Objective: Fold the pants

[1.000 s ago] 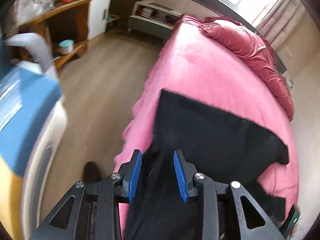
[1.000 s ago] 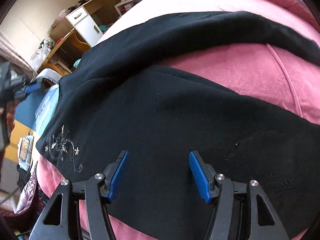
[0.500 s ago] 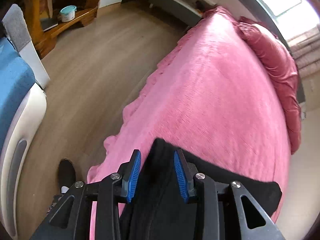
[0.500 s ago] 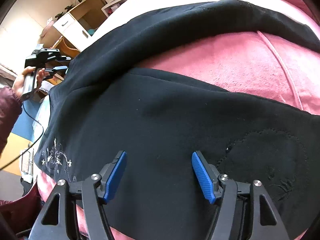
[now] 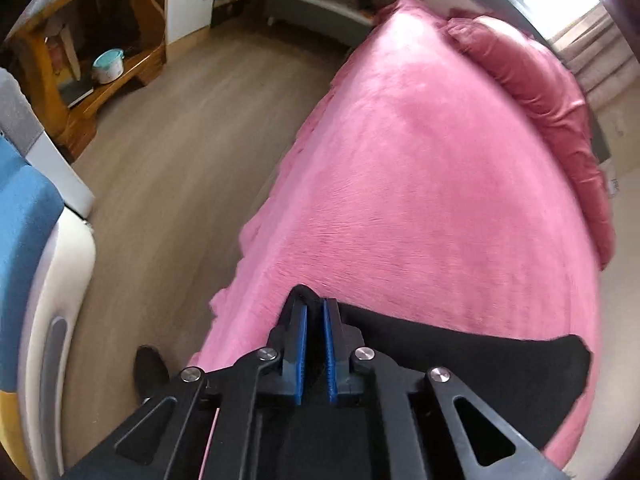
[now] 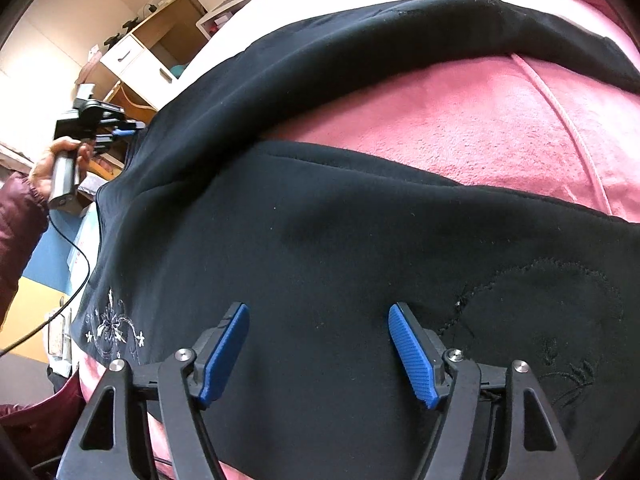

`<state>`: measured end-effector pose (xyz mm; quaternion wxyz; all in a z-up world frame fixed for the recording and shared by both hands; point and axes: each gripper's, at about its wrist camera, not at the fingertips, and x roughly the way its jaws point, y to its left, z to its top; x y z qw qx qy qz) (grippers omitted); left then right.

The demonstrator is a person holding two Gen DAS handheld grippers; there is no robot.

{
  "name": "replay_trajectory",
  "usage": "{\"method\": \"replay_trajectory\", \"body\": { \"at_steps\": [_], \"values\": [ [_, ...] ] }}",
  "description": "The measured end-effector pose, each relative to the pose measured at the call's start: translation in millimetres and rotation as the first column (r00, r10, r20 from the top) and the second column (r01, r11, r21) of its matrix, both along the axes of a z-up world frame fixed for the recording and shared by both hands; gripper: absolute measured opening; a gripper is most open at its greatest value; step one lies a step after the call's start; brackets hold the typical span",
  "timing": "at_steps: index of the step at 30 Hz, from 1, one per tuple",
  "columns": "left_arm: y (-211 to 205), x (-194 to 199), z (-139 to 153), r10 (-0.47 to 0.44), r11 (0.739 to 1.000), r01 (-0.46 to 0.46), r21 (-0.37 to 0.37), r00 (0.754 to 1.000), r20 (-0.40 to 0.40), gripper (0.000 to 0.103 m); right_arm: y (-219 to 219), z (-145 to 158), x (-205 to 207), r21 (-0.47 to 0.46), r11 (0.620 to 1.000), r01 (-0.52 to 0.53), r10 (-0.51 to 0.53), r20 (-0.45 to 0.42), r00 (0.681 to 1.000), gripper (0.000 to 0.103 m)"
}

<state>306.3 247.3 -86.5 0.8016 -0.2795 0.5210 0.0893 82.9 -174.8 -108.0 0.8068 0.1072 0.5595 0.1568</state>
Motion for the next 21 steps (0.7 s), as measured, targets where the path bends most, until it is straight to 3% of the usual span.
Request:
{"method": "replay_trajectory", "body": {
  "at_steps": [2,4,5,6,8,11,13,17,21],
  "values": [
    [-3,-16,25,-0.011,0.999,0.015,-0.034,0.995,0.102,0.006,0,1,-1,-0.001,1.0,-0.001,0.001,0.002,1.0,0.073],
    [-12,-36,56,-0.053,0.996,0.069,-0.064,0.973,0.225,0.006,-1,2,-2,-0.001,1.0,0.004,-0.004,0.006,1.0,0.073],
    [-18,-51,75,-0.083,0.99,0.115,-0.088,0.948,0.308,0.005,-1,4,-3,-0.003,1.0,0.007,-0.007,0.008,1.0,0.073],
    [-22,-60,86,-0.1,0.986,0.14,-0.092,0.932,0.349,0.005,-1,6,-3,-0.006,1.0,0.01,-0.01,0.016,1.0,0.073],
    [-35,-90,112,-0.157,0.966,0.231,-0.113,0.877,0.455,0.004,-4,10,-4,-0.011,1.0,0.022,-0.022,0.028,0.999,0.073],
    [-59,-145,139,-0.261,0.916,0.385,-0.111,0.782,0.566,0.004,-16,22,0,0.01,0.998,0.056,-0.057,0.054,0.997,0.073],
    [-74,-176,145,-0.316,0.881,0.462,-0.1,0.734,0.602,0.004,-25,32,5,0.021,0.997,0.076,-0.078,0.079,0.994,0.073],
    [-99,-231,139,-0.41,0.82,0.568,-0.072,0.671,0.617,0.004,-42,57,25,0.062,0.992,0.113,-0.121,0.128,0.984,0.071],
    [-104,-266,127,-0.438,0.777,0.62,-0.11,0.657,0.613,0.004,-56,76,58,0.117,0.981,0.153,-0.17,0.151,0.974,0.062]
  ]
}}
